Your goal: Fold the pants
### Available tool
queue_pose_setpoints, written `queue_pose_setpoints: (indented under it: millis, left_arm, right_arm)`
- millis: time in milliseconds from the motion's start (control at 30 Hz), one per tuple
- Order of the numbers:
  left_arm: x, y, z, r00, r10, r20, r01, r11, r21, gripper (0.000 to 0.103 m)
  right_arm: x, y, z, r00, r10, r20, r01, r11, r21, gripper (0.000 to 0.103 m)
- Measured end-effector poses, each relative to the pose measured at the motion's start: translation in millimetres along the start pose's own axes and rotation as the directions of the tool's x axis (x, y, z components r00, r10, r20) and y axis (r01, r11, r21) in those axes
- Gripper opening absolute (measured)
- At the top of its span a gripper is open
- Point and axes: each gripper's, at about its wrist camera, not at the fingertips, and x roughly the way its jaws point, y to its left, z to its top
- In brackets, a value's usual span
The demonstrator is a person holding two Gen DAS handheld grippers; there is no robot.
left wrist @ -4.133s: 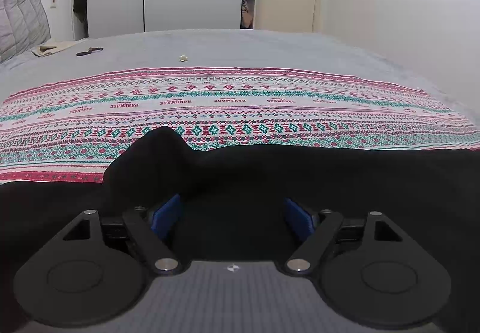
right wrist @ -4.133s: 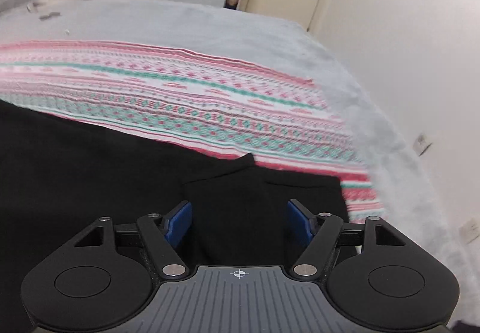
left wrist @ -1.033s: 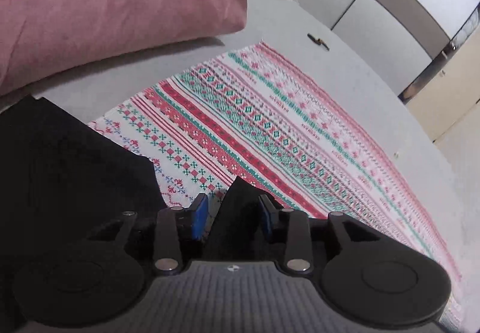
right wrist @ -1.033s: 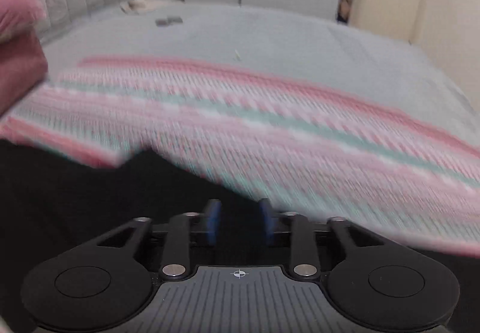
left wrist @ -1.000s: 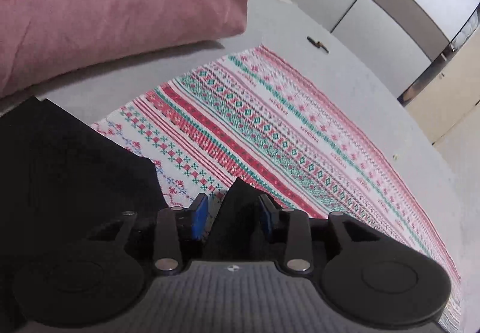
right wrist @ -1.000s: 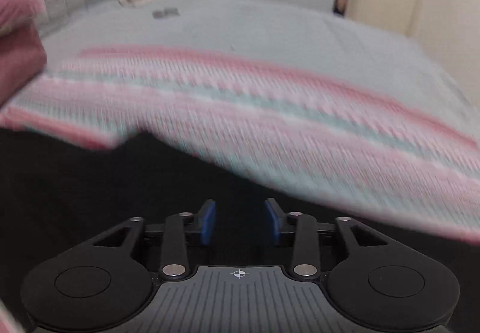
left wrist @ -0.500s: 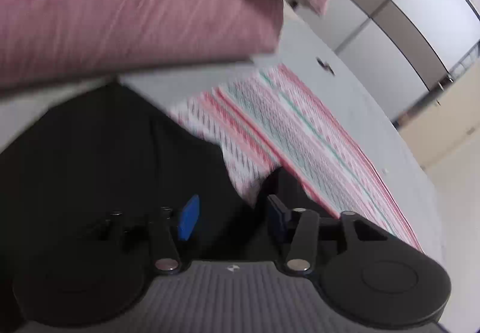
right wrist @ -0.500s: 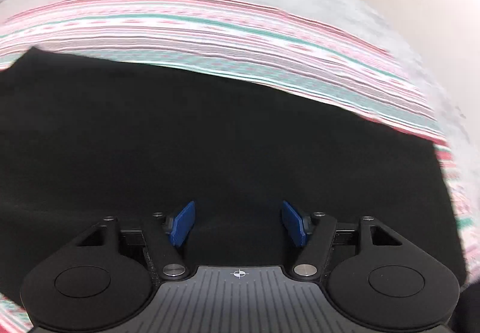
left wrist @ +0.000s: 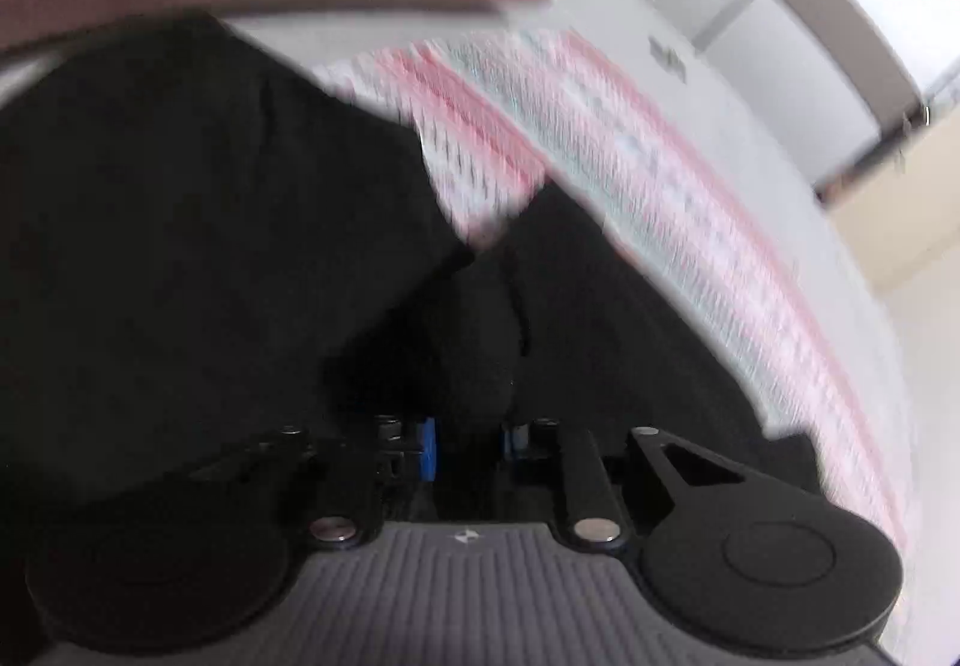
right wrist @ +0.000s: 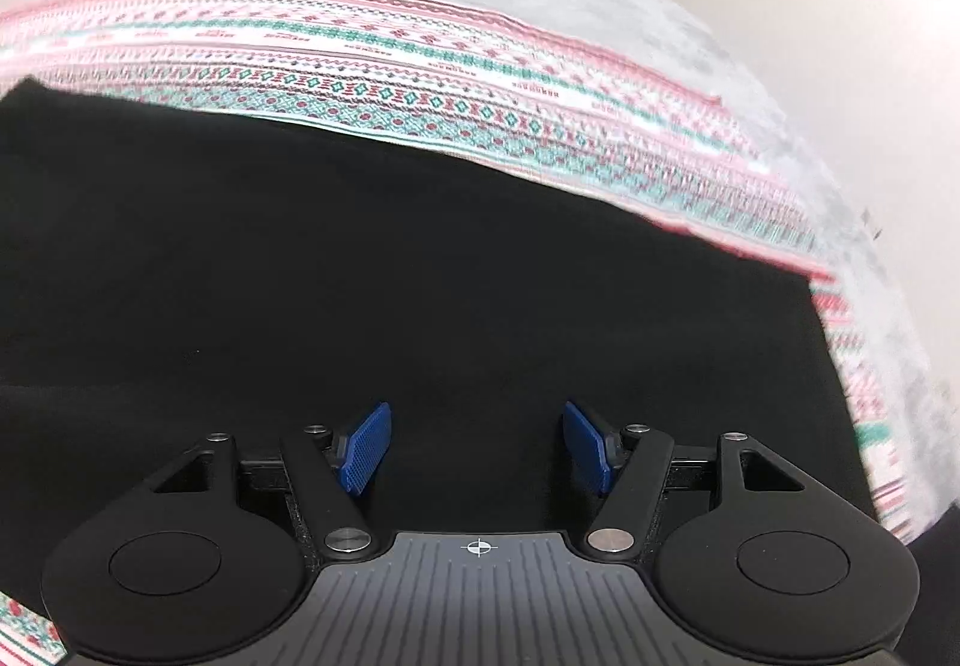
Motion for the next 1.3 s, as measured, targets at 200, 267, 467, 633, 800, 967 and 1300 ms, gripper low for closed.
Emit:
queue_pose_setpoints:
  millis: [200,267,467,633,800,967,1300]
  left_arm:
    - [-57,-25,-24,0.965,0.059,0.255,-0.095,0.987,0.133,0.037]
    - [-34,-18,-28,0.97,0.142,0.196,-0.166,0.979,0.116,0.038]
    - [-7,18,-18,0.984,0.171,0.05,-0.168,0.984,-0.051,0.063]
    - [-43,24,-2,0.972,0.197,0.129,-0.174,0.971,-0.166,0.068]
    - [-74,3,9,0.926,0.201,0.32,-0.169,0.978,-0.126,0.072]
    - [-39,-79,0,0.985,-0.048,0.168,-0.003,0.957,0.291,0.078]
    - [121,-231,-69,0.979,-0.009,-0.205,0.184,0.474,0.861,0.077]
  right_arm:
    - [6,-22,1,0.998,0.06,-0.017,-0.059,0.996,0.069,0.062]
    - [7,-25,1,0.997,0.071,-0.021,-0.069,0.994,0.083,0.063]
    - [8,-55,-5,0.998,-0.001,-0.056,0.009,0.988,0.156,0.067]
    - [-1,-120,-27,0.997,-0.056,-0.054,0.071,0.934,0.35,0.067]
    - [-16,-186,-53,0.986,-0.163,-0.029,0.153,0.823,0.547,0.067]
    - [-6,-190,-57,0.995,-0.073,-0.061,0.095,0.787,0.609,0.067]
    - [11,-176,-57,0.987,-0.102,-0.123,0.151,0.845,0.512,0.07]
